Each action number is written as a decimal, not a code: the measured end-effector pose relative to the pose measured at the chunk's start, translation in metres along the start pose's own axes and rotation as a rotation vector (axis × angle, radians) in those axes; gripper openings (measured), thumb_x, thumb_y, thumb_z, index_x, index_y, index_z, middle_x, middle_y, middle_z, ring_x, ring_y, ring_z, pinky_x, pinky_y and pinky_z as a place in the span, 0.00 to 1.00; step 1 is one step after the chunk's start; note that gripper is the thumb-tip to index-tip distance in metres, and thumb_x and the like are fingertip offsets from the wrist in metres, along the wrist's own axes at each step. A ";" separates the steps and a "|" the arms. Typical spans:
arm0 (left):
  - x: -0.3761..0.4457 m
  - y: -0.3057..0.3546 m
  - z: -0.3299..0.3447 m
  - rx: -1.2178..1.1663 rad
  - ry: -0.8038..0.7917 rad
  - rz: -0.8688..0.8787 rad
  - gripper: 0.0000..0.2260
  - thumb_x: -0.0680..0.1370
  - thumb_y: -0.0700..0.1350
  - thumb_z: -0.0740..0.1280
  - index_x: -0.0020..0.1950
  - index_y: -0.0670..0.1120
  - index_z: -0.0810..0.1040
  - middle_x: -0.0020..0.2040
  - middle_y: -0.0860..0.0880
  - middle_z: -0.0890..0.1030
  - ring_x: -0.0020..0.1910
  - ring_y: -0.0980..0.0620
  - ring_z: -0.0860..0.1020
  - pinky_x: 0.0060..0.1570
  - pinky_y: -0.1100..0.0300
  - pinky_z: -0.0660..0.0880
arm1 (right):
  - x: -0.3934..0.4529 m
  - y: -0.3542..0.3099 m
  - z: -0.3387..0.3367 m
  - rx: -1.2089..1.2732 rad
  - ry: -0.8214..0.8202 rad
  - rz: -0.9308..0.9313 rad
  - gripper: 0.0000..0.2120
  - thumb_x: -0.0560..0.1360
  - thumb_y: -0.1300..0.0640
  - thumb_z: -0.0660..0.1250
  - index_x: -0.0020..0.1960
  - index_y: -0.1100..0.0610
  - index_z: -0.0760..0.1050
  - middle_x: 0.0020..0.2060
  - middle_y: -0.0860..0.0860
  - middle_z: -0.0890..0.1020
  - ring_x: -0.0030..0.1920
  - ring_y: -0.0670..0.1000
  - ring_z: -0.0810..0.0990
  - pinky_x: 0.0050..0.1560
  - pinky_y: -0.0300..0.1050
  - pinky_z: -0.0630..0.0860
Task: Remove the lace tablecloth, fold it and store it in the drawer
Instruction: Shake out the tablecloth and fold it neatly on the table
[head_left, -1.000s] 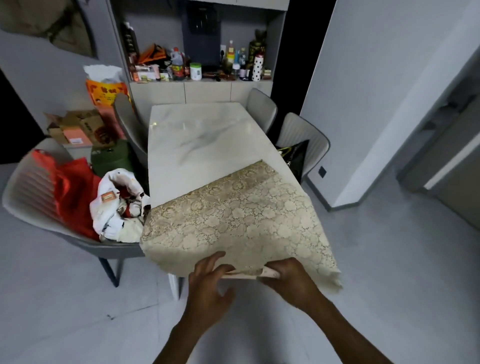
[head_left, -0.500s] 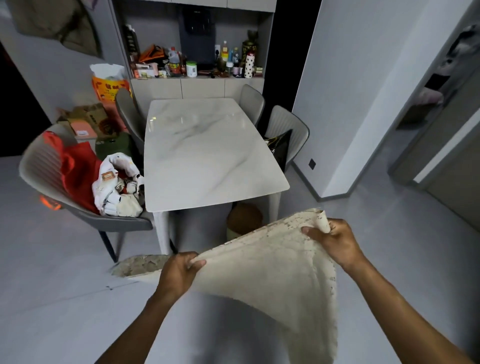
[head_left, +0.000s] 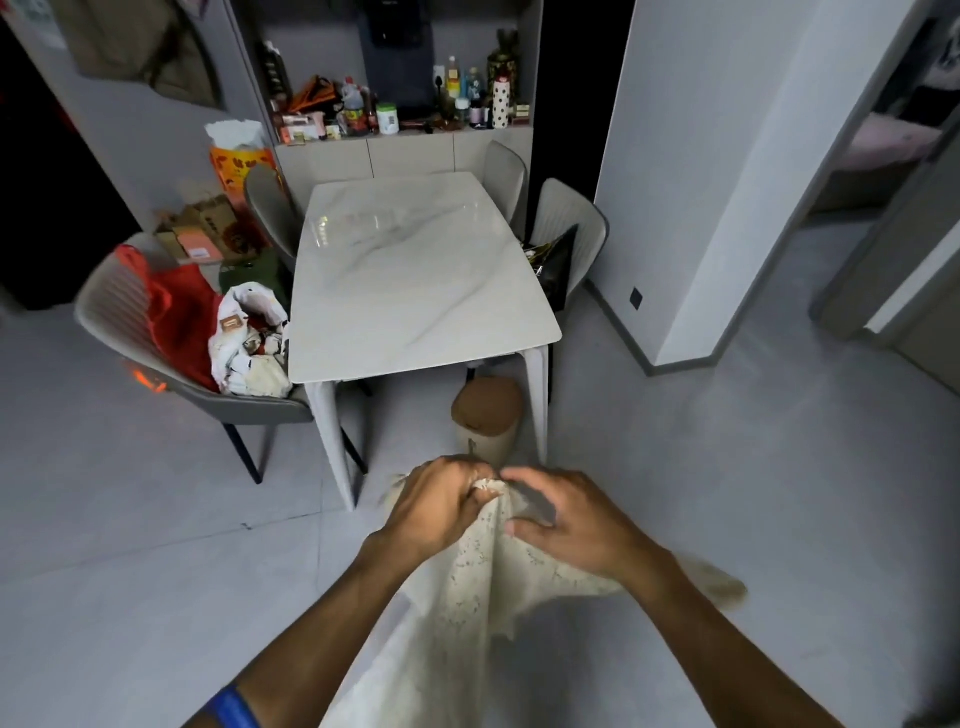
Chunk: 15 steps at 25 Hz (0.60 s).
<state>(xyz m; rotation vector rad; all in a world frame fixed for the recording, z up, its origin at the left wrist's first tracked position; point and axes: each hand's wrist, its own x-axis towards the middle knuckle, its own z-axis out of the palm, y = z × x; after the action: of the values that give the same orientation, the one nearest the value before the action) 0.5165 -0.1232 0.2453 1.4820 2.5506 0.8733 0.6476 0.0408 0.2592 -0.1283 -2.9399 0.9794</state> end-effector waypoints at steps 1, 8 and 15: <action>-0.001 0.005 -0.004 -0.021 0.029 -0.003 0.08 0.74 0.50 0.60 0.42 0.50 0.77 0.38 0.52 0.82 0.38 0.49 0.80 0.37 0.54 0.77 | 0.001 -0.005 0.007 0.123 -0.045 0.037 0.24 0.72 0.40 0.69 0.65 0.43 0.70 0.56 0.42 0.82 0.54 0.43 0.80 0.54 0.45 0.78; -0.005 -0.022 -0.014 -0.274 -0.155 -0.111 0.12 0.70 0.59 0.71 0.44 0.50 0.80 0.35 0.54 0.82 0.34 0.58 0.79 0.34 0.60 0.74 | 0.025 -0.004 0.011 0.117 0.178 -0.001 0.10 0.73 0.66 0.65 0.49 0.56 0.82 0.39 0.49 0.85 0.35 0.43 0.79 0.38 0.41 0.74; -0.019 -0.086 -0.016 -0.612 -0.180 -0.297 0.15 0.74 0.52 0.74 0.36 0.41 0.80 0.30 0.52 0.75 0.30 0.55 0.72 0.32 0.58 0.66 | 0.036 0.035 -0.013 -0.219 0.015 0.146 0.12 0.76 0.48 0.65 0.55 0.52 0.80 0.47 0.48 0.85 0.45 0.49 0.81 0.46 0.43 0.76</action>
<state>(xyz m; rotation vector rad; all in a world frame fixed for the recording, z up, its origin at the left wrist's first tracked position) 0.4547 -0.1780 0.2119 0.9257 2.0279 1.2475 0.6147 0.0792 0.2489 -0.3606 -3.0507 0.6620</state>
